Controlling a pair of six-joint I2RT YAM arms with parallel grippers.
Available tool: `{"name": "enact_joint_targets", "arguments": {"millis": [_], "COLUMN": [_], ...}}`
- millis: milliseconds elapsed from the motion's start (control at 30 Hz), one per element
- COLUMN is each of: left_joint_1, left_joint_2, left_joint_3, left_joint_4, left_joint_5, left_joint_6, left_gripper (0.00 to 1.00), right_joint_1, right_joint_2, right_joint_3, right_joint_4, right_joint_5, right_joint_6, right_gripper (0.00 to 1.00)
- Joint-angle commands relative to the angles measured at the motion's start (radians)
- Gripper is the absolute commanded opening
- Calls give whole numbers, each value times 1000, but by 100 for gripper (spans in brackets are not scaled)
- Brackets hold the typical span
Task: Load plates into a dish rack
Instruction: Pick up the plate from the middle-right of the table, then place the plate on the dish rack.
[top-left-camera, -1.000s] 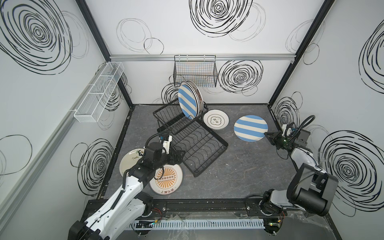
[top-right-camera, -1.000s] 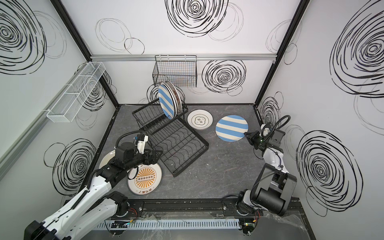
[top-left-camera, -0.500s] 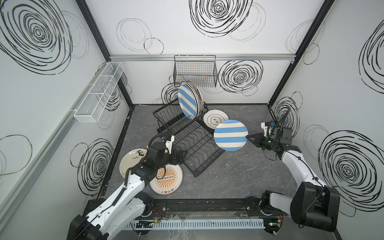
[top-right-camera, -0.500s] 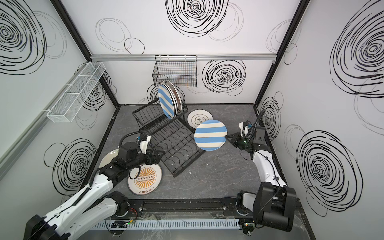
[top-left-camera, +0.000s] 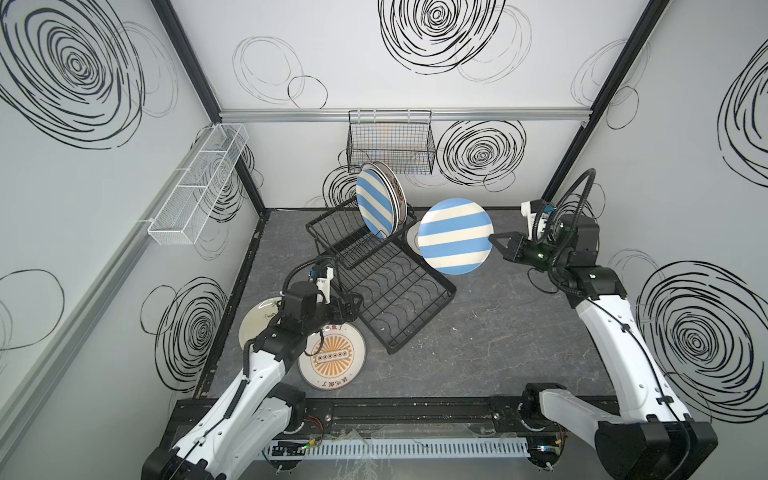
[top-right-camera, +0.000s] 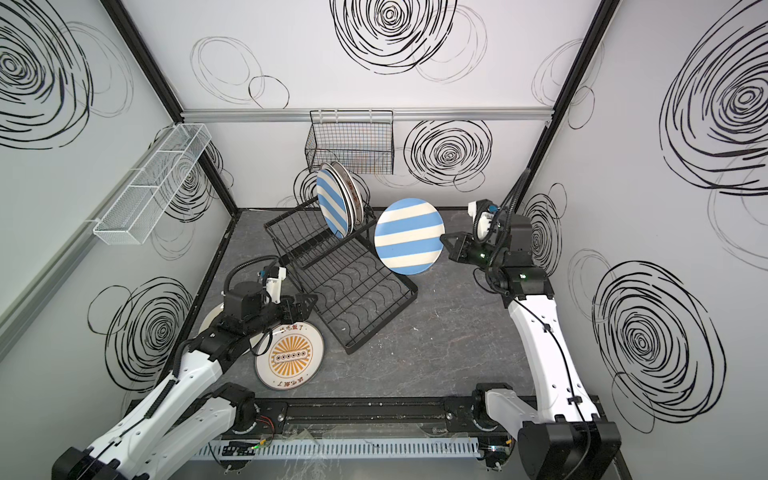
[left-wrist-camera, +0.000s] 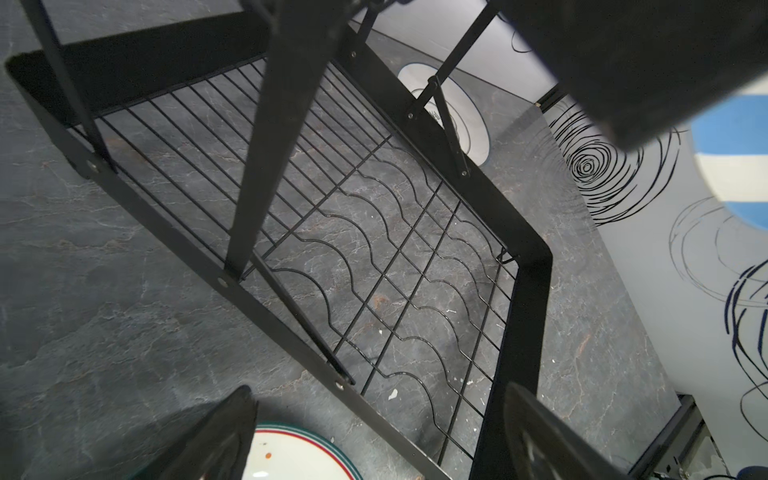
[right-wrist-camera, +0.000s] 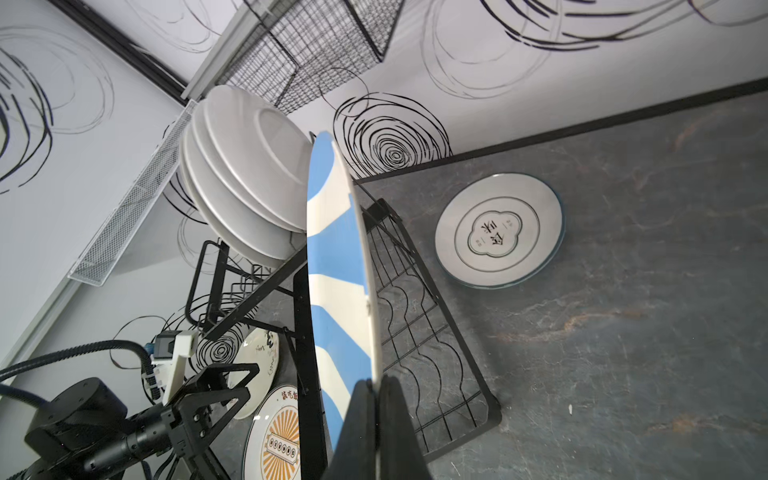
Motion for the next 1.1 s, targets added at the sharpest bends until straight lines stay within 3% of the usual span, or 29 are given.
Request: {"name": "enact_joint_targets", "arguments": {"millis": [0,267,533,733,867,1067], "left_joint_1": [17,39,39,40,43,48], "left_joint_2": [-30,-36,-45,-42,-46,-47], "left_joint_3": [18,5,25,31,28,26], "left_joint_4": [-10,-4,-21,-27,-21,-24], "left_joint_5": [18,42,17,-5,-6,-18], "left_joint_6": [-4,-7,23,25,25,52], "left_gripper": [96,96,96,96,96,96], "right_joint_1": [42,186,452,641,759,894], "right_joint_2": [-11,15,152,322,413,498], "right_joint_3": [128,329,463,625,693,693], "right_joint_4": [-76,-73,24,73,111,197], "right_joint_5": [67,136,374,620,909,1234], "right_joint_6": [-30,-2,-22,-86,-161,-274], "right_gripper": [0,0,0,0,0,0]}}
